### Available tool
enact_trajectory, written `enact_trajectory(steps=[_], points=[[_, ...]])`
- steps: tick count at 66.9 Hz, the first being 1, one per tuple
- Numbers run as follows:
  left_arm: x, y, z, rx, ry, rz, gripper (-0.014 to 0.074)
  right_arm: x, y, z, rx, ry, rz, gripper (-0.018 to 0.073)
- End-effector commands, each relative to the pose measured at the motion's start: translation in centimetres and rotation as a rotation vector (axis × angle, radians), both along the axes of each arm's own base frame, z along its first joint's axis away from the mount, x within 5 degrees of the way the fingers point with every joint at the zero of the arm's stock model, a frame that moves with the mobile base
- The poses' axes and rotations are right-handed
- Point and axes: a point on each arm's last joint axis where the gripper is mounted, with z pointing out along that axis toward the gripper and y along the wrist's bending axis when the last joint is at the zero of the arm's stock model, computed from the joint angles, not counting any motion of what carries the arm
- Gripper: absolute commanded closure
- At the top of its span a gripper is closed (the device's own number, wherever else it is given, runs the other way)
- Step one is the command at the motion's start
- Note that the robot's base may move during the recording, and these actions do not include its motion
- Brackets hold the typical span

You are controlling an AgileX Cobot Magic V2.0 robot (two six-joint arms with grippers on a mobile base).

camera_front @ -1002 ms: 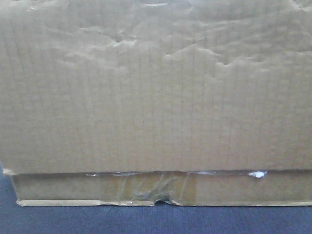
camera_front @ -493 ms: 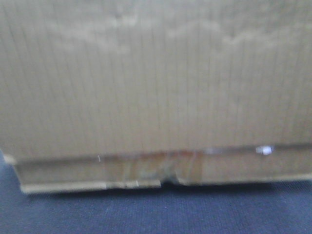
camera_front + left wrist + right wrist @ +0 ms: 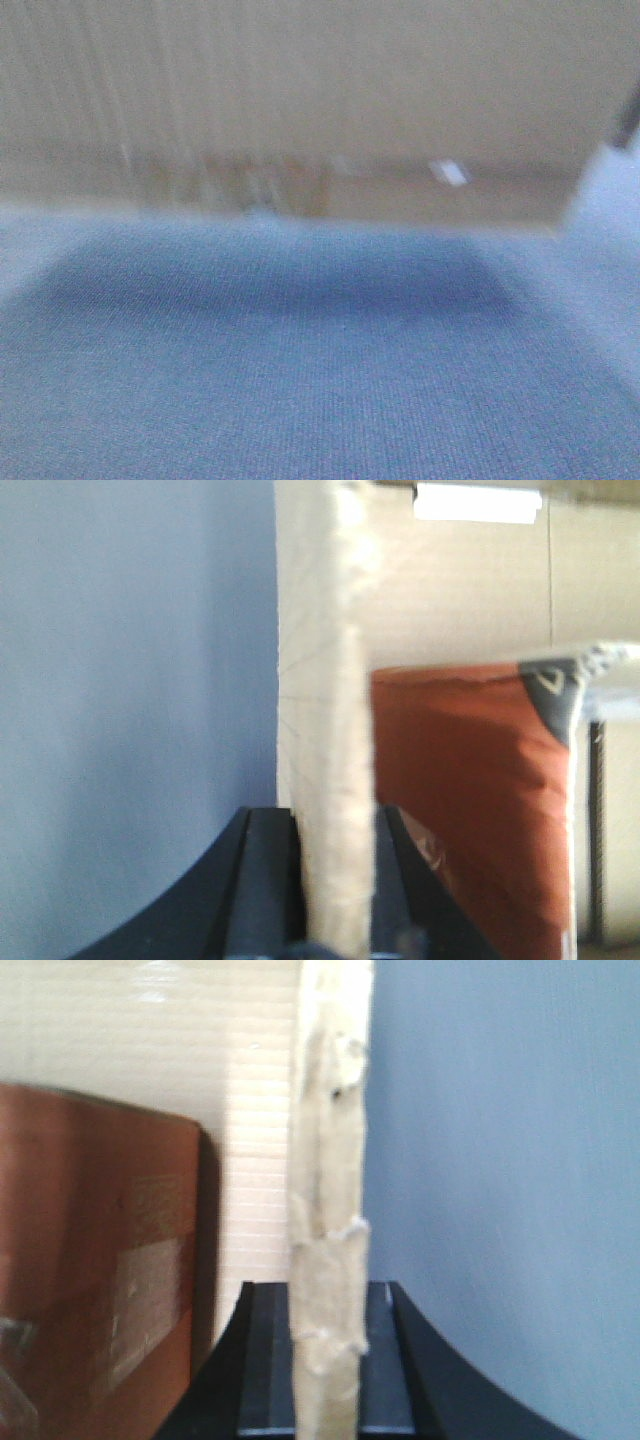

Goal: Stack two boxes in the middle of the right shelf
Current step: 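Lift the clamped box stack off the table with both grippers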

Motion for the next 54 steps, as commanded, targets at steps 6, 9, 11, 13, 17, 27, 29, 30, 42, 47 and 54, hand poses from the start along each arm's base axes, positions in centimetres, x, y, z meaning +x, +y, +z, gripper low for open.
enact_trajectory(steps=[6, 9, 11, 13, 17, 27, 29, 30, 42, 47, 54], points=[[-0.8, 0.5, 2.2, -0.033, -0.117, 0.001, 0.0707, -0.6, -1.1, 2.2, -0.032, -0.170, -0.016, 0.0718], [-0.8, 0.4, 2.2, -0.047, -0.116, -0.007, 0.0707, -0.6, -1.1, 2.3, -0.027, -0.185, -0.013, 0.0718], [-0.8, 0.3, 2.2, -0.052, -0.116, -0.009, 0.0707, -0.6, -1.1, 2.4, -0.025, -0.191, -0.012, 0.0718], [-0.8, 0.3, 2.2, -0.054, -0.117, -0.011, 0.0707, -0.6, -1.1, 2.4, -0.025, -0.191, -0.012, 0.0718], [-0.5, 0.2, 2.1, -0.055, -0.121, -0.013, 0.0707, -0.6, -1.1, 2.4, -0.025, -0.191, -0.012, 0.0718], [0.0, -0.1, 1.9, -0.054, -0.123, -0.017, 0.0707, -0.5, -1.0, 2.3, -0.026, -0.189, -0.012, 0.0718], [0.0, -0.1, 1.9, -0.054, -0.123, -0.017, 0.0707, -0.5, -1.0, 2.3, -0.026, -0.189, -0.012, 0.0720], [0.0, -0.1, 1.9, -0.054, -0.123, -0.017, 0.0707, -0.5, -1.0, 2.3, -0.026, -0.189, -0.012, 0.0721], [0.1, -0.1, 1.8, -0.051, -0.125, -0.018, 0.0707, -0.5, -1.0, 2.3, -0.026, -0.189, -0.012, 0.0721], [0.2, -0.2, 1.9, -0.055, -0.136, -0.021, 0.0707, -0.5, -1.0, 2.3, -0.026, -0.189, -0.012, 0.0721], [0.3, -0.2, 2.0, -0.056, -0.150, -0.023, 0.0707, -0.5, -1.0, 2.3, -0.026, -0.189, -0.012, 0.0721]])
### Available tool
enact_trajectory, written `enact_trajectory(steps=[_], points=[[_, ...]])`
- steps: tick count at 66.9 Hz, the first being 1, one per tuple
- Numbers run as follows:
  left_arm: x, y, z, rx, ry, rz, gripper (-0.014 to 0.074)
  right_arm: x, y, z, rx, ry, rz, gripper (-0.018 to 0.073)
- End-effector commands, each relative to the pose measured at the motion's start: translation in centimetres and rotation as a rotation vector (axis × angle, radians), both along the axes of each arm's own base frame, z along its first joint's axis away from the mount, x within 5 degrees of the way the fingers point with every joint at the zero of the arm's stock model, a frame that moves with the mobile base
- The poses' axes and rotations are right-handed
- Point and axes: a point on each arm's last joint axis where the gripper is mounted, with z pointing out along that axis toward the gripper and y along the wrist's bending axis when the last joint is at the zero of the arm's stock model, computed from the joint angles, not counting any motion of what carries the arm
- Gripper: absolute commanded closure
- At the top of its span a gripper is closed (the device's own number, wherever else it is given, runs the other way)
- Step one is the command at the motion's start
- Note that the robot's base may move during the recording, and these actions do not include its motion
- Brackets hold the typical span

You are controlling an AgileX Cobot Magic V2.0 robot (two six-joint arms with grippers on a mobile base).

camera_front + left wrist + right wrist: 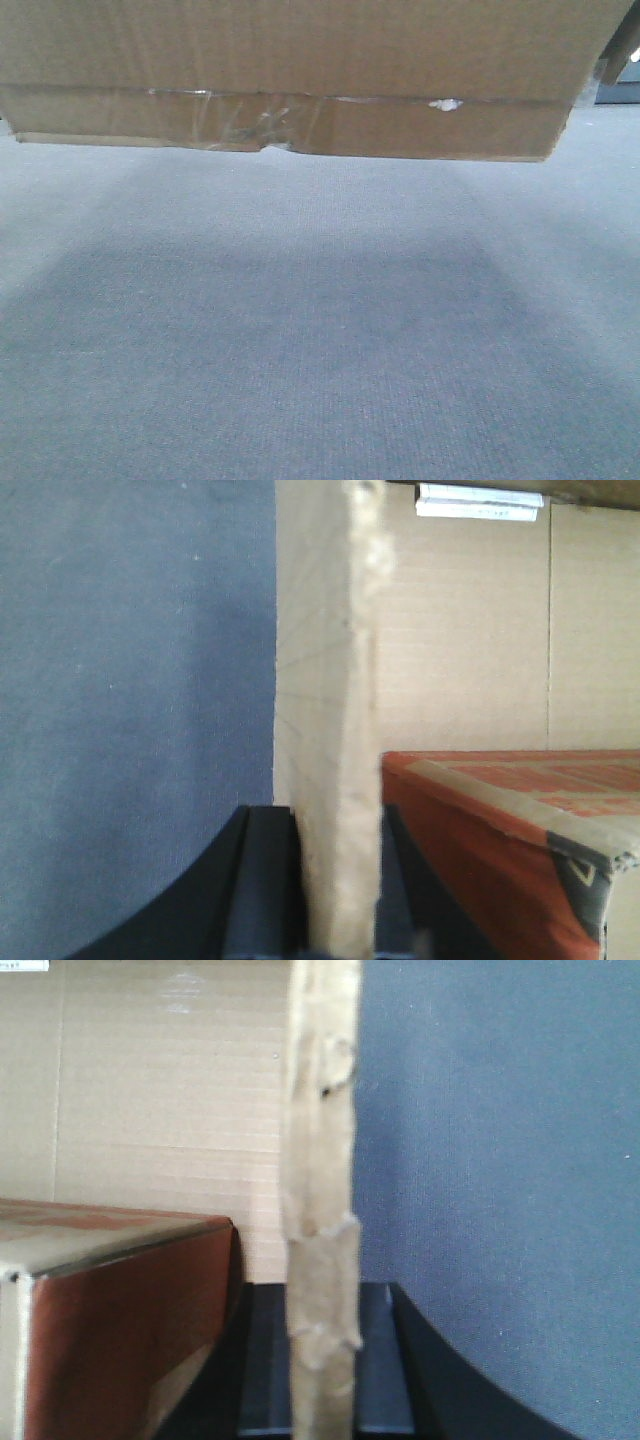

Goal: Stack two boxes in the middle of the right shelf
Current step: 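Lift the clamped box stack off the table with both grippers, then drive the base away from the table holding the boxes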

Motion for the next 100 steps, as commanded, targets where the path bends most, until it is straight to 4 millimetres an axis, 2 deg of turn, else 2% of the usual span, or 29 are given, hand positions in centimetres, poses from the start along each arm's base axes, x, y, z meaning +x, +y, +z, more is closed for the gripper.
enact_trajectory(steps=[1, 100], points=[[-0.23, 0.11, 1.11, -0.029, -0.075, -0.006, 0.0707, -0.19, -0.57, 0.98, -0.021, -0.073, -0.010, 0.0721], [-0.08, 0.03, 1.20, -0.033, -0.092, -0.010, 0.0707, -0.17, -0.55, 1.02, -0.020, -0.077, -0.009, 0.0721]])
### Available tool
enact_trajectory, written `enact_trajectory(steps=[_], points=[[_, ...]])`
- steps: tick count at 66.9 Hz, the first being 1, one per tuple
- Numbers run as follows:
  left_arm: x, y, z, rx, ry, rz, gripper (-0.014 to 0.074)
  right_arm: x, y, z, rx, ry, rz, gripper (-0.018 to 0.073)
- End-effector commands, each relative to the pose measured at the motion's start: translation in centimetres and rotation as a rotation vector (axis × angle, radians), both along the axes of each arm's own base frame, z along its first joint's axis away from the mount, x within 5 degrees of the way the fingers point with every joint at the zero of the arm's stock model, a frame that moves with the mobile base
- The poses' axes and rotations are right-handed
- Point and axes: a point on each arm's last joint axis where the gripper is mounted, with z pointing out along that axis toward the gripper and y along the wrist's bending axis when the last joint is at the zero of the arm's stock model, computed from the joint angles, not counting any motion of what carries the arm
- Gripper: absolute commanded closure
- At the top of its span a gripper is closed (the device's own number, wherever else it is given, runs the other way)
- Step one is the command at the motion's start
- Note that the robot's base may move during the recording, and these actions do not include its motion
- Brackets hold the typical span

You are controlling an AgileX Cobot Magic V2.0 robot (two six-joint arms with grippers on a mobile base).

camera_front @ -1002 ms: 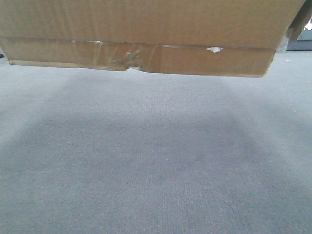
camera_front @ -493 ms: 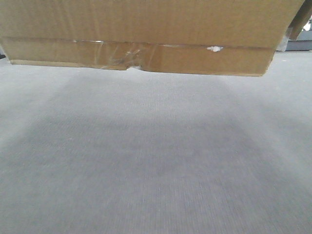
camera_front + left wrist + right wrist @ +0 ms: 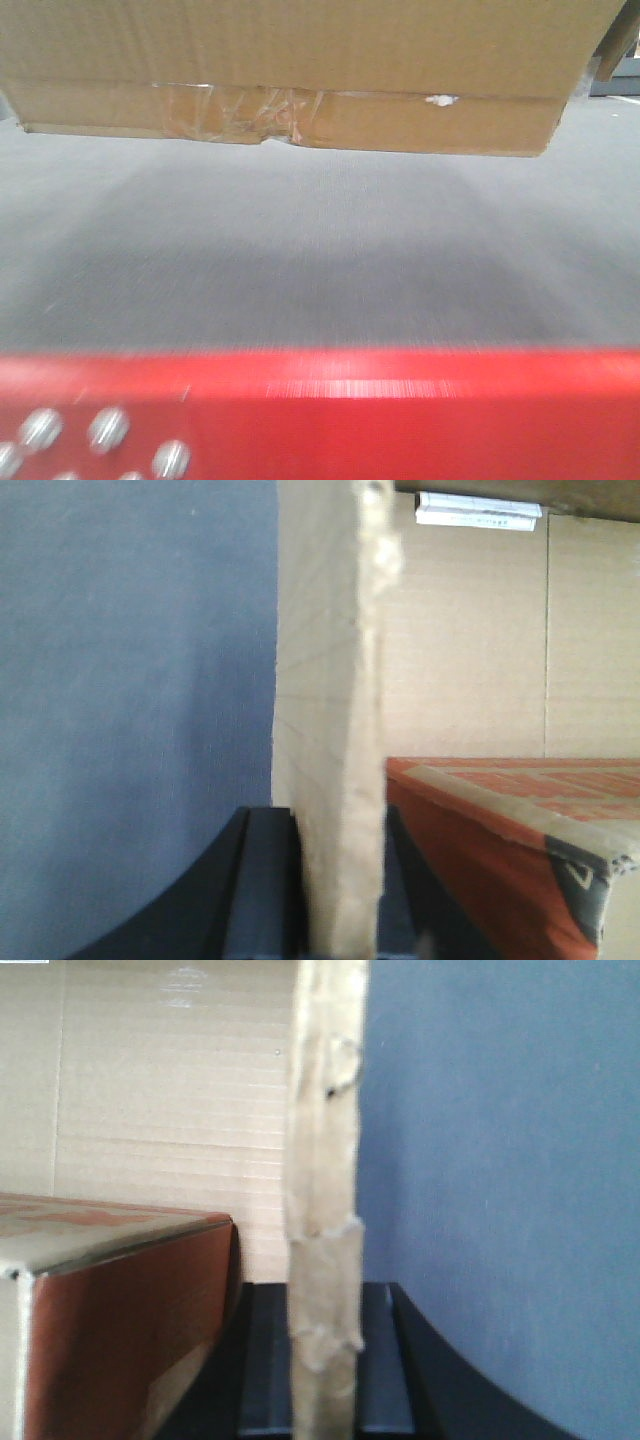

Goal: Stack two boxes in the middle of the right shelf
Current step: 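Drive the base away from the table holding the boxes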

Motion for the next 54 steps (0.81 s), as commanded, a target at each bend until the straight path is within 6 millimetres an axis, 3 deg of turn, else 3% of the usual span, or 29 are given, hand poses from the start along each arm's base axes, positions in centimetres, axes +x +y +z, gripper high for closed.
enact_trajectory(steps=[1, 54], points=[[-0.31, 0.13, 1.05, -0.030, -0.064, -0.005, 0.0707, -0.23, -0.53, 0.95, -0.018, -0.068, -0.007, 0.0721], [-0.31, 0.13, 1.05, -0.030, -0.064, -0.005, 0.0707, -0.20, -0.51, 0.99, -0.016, -0.073, -0.006, 0.0721]])
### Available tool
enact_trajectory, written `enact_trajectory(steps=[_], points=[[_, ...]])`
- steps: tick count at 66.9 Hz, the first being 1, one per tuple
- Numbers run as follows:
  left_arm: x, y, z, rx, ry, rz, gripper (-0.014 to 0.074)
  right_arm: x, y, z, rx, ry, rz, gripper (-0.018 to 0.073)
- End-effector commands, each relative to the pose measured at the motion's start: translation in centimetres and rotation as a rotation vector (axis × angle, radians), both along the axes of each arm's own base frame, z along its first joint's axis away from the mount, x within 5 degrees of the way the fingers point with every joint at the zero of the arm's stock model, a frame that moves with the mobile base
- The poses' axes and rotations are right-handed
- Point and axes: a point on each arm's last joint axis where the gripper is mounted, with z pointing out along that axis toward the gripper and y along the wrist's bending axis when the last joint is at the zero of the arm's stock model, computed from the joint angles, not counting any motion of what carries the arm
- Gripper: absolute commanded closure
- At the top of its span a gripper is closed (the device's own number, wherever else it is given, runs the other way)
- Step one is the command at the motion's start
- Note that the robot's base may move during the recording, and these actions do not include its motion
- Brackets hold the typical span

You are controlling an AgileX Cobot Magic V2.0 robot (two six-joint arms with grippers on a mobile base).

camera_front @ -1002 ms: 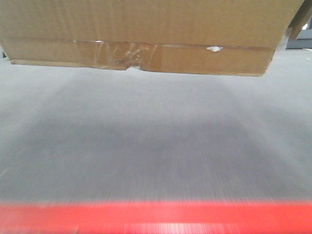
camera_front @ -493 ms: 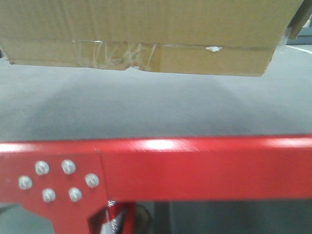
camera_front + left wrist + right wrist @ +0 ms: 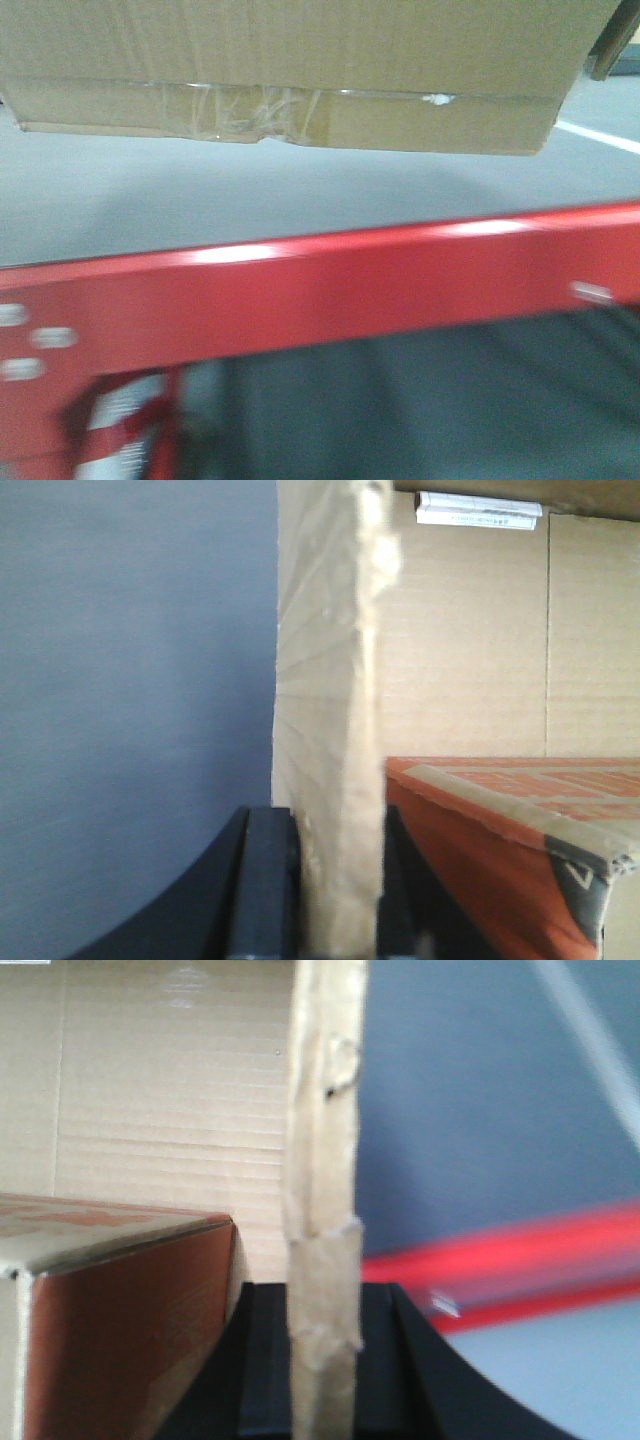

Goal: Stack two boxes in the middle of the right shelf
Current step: 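Drive the base away from the table holding the boxes, then drive the base to the steel shelf with blue bins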

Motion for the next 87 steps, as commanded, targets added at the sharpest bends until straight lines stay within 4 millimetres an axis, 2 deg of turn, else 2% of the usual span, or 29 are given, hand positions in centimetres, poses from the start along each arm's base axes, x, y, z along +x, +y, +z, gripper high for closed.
enact_trajectory(steps=[1, 87], points=[[-0.32, 0.09, 1.05, -0.033, -0.064, -0.007, 0.0707, -0.23, -0.53, 0.95, -0.018, -0.068, -0.007, 0.0721], [-0.32, 0.09, 1.05, -0.033, -0.064, -0.007, 0.0707, -0.22, -0.51, 0.96, -0.016, -0.069, -0.006, 0.0721]])
